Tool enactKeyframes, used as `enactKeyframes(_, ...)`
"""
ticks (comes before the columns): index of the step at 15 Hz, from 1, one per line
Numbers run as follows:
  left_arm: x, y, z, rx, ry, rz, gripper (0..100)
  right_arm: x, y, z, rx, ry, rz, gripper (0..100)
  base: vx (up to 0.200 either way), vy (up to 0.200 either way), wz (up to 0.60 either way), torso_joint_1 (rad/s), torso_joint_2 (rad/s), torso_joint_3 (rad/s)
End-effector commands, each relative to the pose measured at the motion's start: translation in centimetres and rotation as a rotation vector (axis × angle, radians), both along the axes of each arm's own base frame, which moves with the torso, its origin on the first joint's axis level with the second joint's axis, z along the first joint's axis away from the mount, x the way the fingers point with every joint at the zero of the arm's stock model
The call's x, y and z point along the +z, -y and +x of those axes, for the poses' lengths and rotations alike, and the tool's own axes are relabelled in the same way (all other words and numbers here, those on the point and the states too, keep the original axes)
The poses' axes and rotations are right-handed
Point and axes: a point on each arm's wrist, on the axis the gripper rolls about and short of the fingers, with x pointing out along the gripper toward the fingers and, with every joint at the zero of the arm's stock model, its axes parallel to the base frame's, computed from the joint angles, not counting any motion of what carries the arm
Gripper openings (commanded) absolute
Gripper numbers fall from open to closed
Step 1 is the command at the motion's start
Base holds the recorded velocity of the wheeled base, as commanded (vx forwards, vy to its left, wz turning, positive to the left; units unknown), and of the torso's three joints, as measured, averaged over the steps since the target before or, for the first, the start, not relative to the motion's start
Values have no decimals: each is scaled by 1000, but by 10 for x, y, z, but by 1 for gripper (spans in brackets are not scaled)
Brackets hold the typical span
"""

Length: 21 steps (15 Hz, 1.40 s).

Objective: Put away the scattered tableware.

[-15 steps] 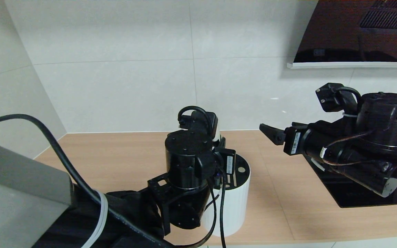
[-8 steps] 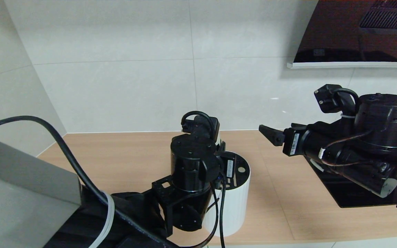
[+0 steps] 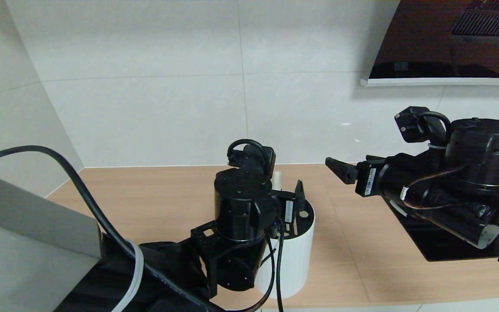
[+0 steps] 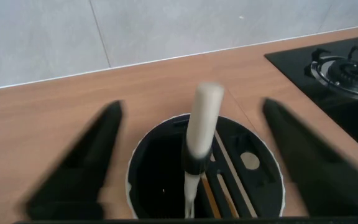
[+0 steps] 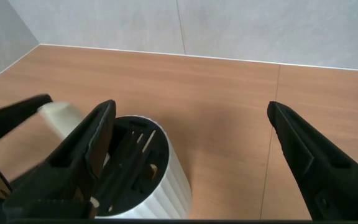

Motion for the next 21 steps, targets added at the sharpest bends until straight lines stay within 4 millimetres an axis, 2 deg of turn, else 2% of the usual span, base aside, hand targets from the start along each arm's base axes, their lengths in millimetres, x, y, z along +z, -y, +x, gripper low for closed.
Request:
enactKeyframes(1,1,0,0,1,1,-2,100,-1,0,0,0,-2,-1,100,0,0,0,0,0,0)
enactKeyframes(5,6,-2,-2,-1,10,-15,100,-2,0,0,2,-4,-5,100,0,0,0,0,0,0)
enactKeyframes(7,24,-8,-7,1,43,-57,100,-1,0,0,-2,-1,1,100,0,0,0,0,0,0)
enactKeyframes(9,66,-30,-24,-20,109,-183,100,8,7,1,-23,44,40,100,0,0,0,0,0,0)
enactKeyframes(10,90,-48,-36,-52,154,-237,100,13,16,2,-52,73,52,100,0,0,0,0,0,0)
enactKeyframes(11,106,-65,-48,-90,191,-274,100,20,22,-2,-61,100,66,100,0,0,0,0,0,0)
enactKeyframes(12,114,-80,-57,-115,211,-286,100,28,28,-9,-67,129,77,100,0,0,0,0,0,0)
enactKeyframes(14,116,-122,-76,-123,240,-276,100,48,49,-34,-95,212,101,100,0,0,0,0,0,0)
enactKeyframes(16,108,-157,-85,-58,236,-243,100,55,84,-68,-149,271,119,100,0,0,0,0,0,0)
enactKeyframes(18,108,-194,-111,18,276,-225,100,58,110,-111,-170,355,139,100,0,0,0,0,0,0)
enactKeyframes(21,106,-238,-165,77,290,-192,100,50,143,-178,-222,405,101,100,0,0,0,0,0,0)
